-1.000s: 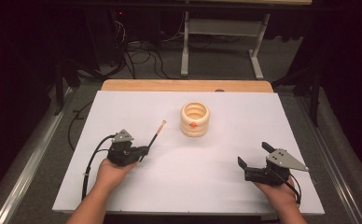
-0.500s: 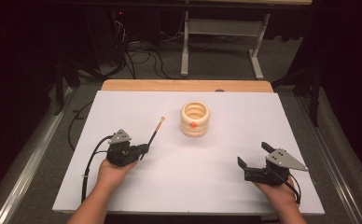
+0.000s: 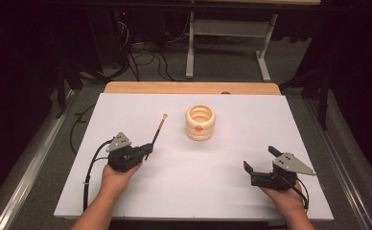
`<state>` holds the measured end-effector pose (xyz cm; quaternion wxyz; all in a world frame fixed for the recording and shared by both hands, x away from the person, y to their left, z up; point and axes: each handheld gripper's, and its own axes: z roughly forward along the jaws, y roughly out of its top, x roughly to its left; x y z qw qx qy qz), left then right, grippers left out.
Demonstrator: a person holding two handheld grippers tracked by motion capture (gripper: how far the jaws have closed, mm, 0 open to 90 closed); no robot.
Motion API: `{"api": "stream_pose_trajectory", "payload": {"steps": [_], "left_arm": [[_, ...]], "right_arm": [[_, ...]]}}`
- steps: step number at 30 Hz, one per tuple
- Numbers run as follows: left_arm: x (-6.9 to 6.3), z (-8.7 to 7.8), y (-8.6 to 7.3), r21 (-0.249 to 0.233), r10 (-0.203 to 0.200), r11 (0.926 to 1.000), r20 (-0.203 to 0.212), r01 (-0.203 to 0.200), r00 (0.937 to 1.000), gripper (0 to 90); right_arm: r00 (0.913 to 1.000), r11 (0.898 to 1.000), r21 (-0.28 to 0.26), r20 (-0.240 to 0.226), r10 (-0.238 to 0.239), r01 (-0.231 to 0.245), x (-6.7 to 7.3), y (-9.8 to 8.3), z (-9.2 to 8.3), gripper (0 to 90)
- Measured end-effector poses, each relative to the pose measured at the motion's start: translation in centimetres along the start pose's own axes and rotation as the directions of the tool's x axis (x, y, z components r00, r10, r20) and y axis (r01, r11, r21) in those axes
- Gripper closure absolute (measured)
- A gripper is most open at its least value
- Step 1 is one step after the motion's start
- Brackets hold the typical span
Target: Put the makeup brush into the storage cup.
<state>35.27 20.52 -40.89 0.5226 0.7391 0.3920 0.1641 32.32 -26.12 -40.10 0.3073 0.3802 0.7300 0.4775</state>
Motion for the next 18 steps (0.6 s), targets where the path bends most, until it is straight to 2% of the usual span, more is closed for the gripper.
{"api": "stream_pose_trajectory", "payload": {"steps": [6,11,18], "left_arm": [[-0.4,-0.2,0.1,-0.046,0.007,0.9989,0.007,-0.006,1.0,84.7],[-0.8,-0.5,0.2,-0.102,0.019,0.9946,0.027,-0.016,0.9995,84.7],[-1.4,-0.6,0.3,-0.131,0.039,0.9908,0.031,-0.034,0.9988,84.7]], "right_arm": [[1.0,1.0,-0.002,-0.005,-0.002,0.002,-0.1,-0.1,0.1,1.2],[1.0,1.0,-0.001,-0.003,-0.003,0.003,0.0,0.0,0.1,1.2],[1.0,1.0,-0.001,-0.004,-0.002,0.002,0.0,-0.1,0.1,1.2]]}}
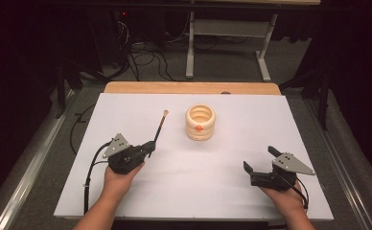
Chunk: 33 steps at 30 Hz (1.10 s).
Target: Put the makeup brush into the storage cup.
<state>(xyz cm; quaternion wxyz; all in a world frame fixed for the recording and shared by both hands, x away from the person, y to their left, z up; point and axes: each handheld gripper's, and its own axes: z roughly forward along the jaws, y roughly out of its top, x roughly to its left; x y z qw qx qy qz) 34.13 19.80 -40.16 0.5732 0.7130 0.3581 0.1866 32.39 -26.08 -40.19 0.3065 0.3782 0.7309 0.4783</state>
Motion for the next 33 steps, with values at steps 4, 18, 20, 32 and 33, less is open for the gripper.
{"api": "stream_pose_trajectory", "payload": {"steps": [4,18,20,32,33], "left_arm": [[-0.3,0.0,0.1,-0.018,0.005,0.9998,0.007,-0.005,1.0,84.7],[-0.8,0.2,0.2,-0.026,0.011,0.9996,0.034,-0.01,0.9994,84.7],[-0.8,0.1,0.2,-0.028,0.014,0.9995,0.032,-0.013,0.9994,84.7],[-0.6,-0.2,0.3,-0.039,0.017,0.9991,0.02,-0.016,0.9997,84.7],[-0.6,-0.2,0.3,-0.039,0.017,0.9991,0.019,-0.017,0.9997,84.7]], "right_arm": [[1.0,1.0,0.002,-0.001,0.0,0.0,0.0,0.0,0.0,1.2],[1.0,1.0,-0.01,-0.001,-0.001,0.001,0.3,0.5,0.1,1.5],[1.0,1.0,-0.02,-0.006,0.004,-0.004,0.4,0.9,0.2,1.6],[0.9989,0.997,-0.078,-0.04,-0.026,0.023,1.5,4.4,1.3,3.0],[0.9989,0.997,-0.078,-0.039,-0.025,0.022,1.6,4.6,1.5,3.1]]}}
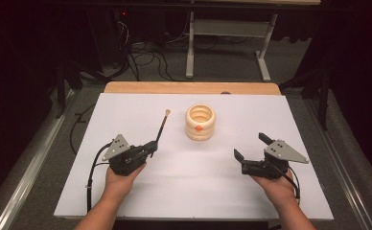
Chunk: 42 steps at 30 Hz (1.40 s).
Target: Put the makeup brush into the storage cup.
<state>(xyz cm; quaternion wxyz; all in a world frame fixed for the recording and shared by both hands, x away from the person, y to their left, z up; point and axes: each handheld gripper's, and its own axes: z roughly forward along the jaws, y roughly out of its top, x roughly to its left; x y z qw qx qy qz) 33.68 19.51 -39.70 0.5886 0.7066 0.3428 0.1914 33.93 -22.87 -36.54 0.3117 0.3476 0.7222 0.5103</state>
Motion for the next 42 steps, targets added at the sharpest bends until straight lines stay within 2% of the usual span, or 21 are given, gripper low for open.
{"api": "stream_pose_trajectory", "payload": {"steps": [7,11,12,33,35,37,39,42], "left_arm": [[0.1,-0.1,0.0,-0.003,0.0,1.0,-0.001,0.0,1.0,84.7],[0.2,-0.1,0.0,-0.003,0.002,1.0,-0.003,-0.002,1.0,84.7],[0.2,-0.1,0.0,-0.003,0.002,1.0,-0.003,-0.002,1.0,84.7],[0.2,-0.4,0.2,-0.017,0.003,0.9999,-0.009,-0.003,1.0,84.7],[0.1,-0.4,0.2,-0.014,0.01,0.9999,-0.012,-0.01,0.9999,84.7],[0.1,-0.4,0.3,-0.009,0.013,0.9999,-0.012,-0.013,0.9998,84.7],[0.0,-0.4,0.3,-0.009,0.016,0.9998,-0.013,-0.016,0.9998,84.7],[-0.1,-0.4,0.5,-0.004,0.025,0.9997,-0.016,-0.025,0.9996,84.7]], "right_arm": [[1.0,1.0,0.02,-0.008,-0.005,0.005,0.3,1.4,0.8,4.4],[0.9996,1.0,0.0,-0.021,-0.017,0.017,0.7,1.9,1.4,5.9],[0.9995,1.0,-0.005,-0.031,-0.002,0.002,0.9,2.0,1.6,5.9],[0.997,0.998,-0.07,-0.077,0.001,-0.006,3.2,4.7,3.6,6.8],[0.9967,0.996,-0.085,-0.082,0.0,-0.007,3.3,4.7,3.6,7.1],[0.9953,0.995,-0.097,-0.093,0.025,-0.034,3.5,4.4,3.6,7.7],[0.9946,0.997,-0.072,-0.103,0.016,-0.024,3.7,4.1,3.8,7.6],[0.9928,0.997,-0.07,-0.114,0.036,-0.044,3.8,3.6,3.7,7.6]]}}
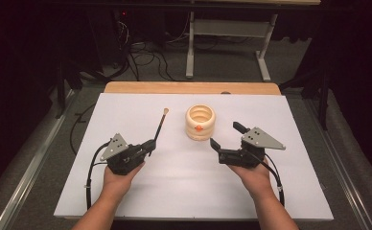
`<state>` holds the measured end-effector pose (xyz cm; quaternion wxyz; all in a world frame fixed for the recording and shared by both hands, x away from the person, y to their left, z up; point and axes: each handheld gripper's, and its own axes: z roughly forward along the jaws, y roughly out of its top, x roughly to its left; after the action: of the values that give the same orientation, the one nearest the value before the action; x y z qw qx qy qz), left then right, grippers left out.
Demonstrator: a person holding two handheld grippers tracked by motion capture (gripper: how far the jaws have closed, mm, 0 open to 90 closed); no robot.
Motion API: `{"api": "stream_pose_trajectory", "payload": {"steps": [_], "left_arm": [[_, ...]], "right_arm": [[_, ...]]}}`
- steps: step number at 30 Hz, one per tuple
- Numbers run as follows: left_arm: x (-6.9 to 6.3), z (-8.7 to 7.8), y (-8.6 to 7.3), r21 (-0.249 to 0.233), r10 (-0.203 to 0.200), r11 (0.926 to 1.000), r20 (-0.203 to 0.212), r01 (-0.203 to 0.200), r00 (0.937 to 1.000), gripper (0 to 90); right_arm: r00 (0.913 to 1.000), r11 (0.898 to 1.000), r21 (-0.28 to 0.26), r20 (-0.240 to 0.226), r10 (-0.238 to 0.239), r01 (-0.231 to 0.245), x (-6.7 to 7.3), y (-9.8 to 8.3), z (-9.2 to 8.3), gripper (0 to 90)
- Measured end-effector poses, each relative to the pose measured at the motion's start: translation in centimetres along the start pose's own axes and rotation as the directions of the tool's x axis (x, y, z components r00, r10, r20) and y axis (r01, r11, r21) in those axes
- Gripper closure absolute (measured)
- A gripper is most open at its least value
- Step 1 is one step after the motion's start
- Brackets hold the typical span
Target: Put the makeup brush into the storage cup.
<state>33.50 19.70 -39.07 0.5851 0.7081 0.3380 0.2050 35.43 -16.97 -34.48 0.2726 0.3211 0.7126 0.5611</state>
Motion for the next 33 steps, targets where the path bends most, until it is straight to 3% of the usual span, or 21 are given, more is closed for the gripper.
{"api": "stream_pose_trajectory", "payload": {"steps": [5,11,20,27,33], "left_arm": [[-0.5,0.4,0.6,0.022,0.031,0.9993,-0.007,-0.031,0.9995,84.7],[-1.0,1.0,1.7,0.017,0.051,0.9986,0.007,-0.051,0.9987,84.7],[-2.3,2.7,3.4,-0.027,0.058,0.998,0.036,-0.057,0.9977,84.7],[-3.7,4.0,3.6,-0.032,0.062,0.9977,0.069,-0.06,0.9957,84.7],[-4.3,4.3,2.9,-0.036,0.057,0.9979,0.103,-0.053,0.993,84.7]], "right_arm": [[1.0,1.0,0.001,-0.002,-0.004,0.004,0.3,-0.2,-0.2,7.6],[0.9998,1.0,-0.001,-0.018,-0.003,0.003,0.5,-0.6,-0.2,8.0],[0.9995,1.0,0.006,-0.032,0.003,-0.002,0.6,-0.7,-0.2,9.0],[0.9995,1.0,0.011,-0.031,-0.001,0.002,0.7,-0.8,-0.2,9.1],[0.9989,1.0,0.006,-0.048,0.002,-0.002,1.0,-0.9,-0.1,9.1]]}}
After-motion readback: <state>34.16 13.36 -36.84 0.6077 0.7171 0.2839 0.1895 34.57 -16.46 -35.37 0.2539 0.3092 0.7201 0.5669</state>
